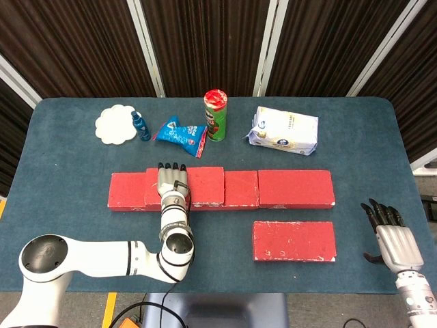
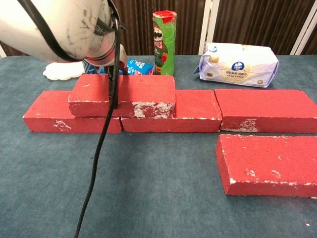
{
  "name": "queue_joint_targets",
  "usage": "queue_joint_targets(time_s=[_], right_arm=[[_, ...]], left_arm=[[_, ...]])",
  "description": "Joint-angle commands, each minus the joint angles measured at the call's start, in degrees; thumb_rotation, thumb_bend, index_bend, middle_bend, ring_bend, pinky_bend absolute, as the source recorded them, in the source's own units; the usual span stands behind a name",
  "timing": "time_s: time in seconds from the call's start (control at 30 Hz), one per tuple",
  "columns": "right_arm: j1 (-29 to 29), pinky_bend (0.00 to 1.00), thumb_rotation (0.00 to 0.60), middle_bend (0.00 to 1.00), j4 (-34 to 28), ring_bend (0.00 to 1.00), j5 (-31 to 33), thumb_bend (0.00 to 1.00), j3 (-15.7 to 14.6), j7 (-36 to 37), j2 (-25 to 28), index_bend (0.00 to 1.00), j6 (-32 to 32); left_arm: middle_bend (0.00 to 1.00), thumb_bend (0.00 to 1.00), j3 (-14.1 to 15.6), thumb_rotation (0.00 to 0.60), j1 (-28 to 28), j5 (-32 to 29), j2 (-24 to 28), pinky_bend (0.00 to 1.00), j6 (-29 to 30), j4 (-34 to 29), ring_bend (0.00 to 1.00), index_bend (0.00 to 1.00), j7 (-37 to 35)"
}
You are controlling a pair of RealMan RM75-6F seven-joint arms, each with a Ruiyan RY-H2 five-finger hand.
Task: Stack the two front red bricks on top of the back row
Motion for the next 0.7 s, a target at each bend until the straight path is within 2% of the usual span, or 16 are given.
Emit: queue_joint_targets(time_s=[0.03, 0.7], right_arm=[[0.0, 0.0, 0.6, 0.08, -0.1, 0.09, 0.1, 0.0, 0.0, -0.1, 0.0, 0.11, 0.0], [0.2, 0.0, 0.6, 0.08, -0.5, 0.09, 0.6, 0.0, -0.1, -0.6, 0.0, 0.11, -0.4]], left_arm=[[0.0, 0.19, 0.4, 0.6, 0.1, 0.4, 0.1, 0.04, -0.7, 0.0, 0.0, 0.0, 0.2], [0.0, 0.2, 1.6, 0.6, 0.7, 0.2, 1.3, 0.03, -2.8, -0.9, 0.0, 0.0, -0.2]])
